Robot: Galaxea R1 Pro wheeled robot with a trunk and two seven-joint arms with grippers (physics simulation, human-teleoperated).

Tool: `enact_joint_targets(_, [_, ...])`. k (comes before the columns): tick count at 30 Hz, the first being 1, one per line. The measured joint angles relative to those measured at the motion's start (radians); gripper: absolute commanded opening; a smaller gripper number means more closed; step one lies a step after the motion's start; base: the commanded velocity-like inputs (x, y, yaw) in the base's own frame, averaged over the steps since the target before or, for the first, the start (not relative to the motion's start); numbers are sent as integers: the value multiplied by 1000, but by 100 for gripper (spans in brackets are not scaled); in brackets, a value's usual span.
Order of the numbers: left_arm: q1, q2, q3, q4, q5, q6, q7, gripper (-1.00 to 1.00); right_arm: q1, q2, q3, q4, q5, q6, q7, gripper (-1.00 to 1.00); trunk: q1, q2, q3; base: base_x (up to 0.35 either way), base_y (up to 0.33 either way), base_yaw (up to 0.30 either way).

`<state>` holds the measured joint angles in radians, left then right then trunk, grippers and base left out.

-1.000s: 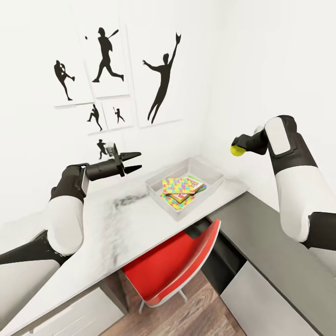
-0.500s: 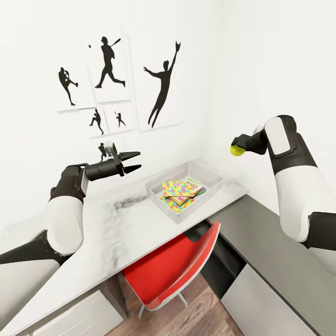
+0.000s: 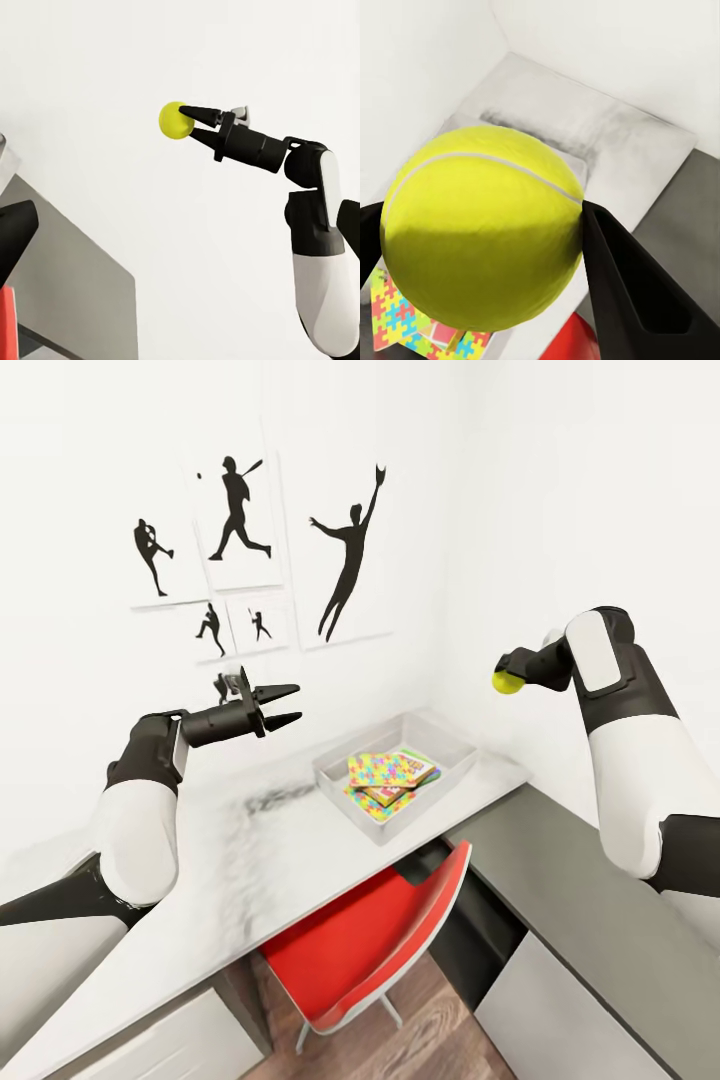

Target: Put all the toys in the child's room - the three board games (two on the bed and one on the table), the two jigsaw puzzles on the table, and the tennis ball on the table - inside the toy box on the table in the child's room.

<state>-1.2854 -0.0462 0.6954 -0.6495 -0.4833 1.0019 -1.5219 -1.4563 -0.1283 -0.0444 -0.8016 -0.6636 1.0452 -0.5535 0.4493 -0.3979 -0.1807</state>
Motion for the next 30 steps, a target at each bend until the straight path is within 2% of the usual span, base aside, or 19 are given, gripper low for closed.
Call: enact_joint_targets(30, [0,6,1,0,0,1,-1,100,0,1,0,0,0,0,0,-100,0,0,50,32,-13,0])
